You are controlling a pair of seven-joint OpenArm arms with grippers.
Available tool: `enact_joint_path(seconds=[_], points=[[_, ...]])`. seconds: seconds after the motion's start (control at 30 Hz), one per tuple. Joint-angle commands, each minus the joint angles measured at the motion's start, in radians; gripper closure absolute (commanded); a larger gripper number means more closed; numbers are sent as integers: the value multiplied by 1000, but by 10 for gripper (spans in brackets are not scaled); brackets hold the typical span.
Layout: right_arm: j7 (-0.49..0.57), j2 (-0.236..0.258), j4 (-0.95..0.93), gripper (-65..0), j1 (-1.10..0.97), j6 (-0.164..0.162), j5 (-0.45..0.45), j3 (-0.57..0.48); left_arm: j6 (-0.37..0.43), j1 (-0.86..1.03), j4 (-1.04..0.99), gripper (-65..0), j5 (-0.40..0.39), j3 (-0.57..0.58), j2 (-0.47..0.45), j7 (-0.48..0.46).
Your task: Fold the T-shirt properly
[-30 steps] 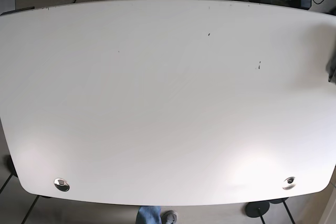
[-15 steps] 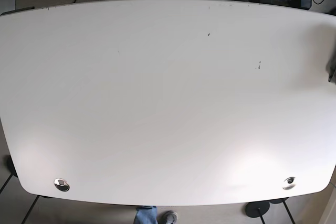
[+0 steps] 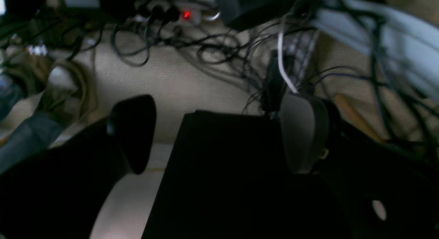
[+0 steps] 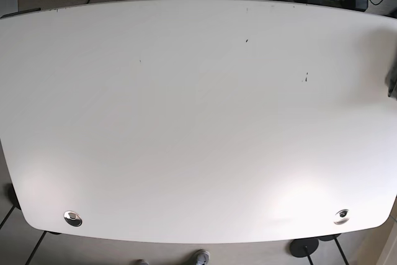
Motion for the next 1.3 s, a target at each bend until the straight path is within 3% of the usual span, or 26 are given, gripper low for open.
enact_joint_path(seconds=[0.03, 0.4, 0.83, 0.93, 1.1, 1.3], points=[[9, 8, 4, -79, -6, 0, 1, 1, 3, 6, -1, -522, 6, 1, 0, -5], [9, -43, 2, -78, -8, -6, 7, 7, 3, -48, -1, -522, 6, 0, 34, -3], [8, -68, -4, -79, 26, -6, 4, 2, 3, -133, -58, -522, 5, 1, 67, -2], [8, -71, -80, -79, 74, -6, 4, 2, 3, -137, -58, -522, 5, 1, 67, -3], [8, -123, -372, -79, 241, -6, 4, 2, 3, -174, -58, -522, 5, 0, 61, -2], [9, -138, -397, -79, 288, -6, 3, 2, 3, -177, -58, -522, 5, 0, 61, -3]])
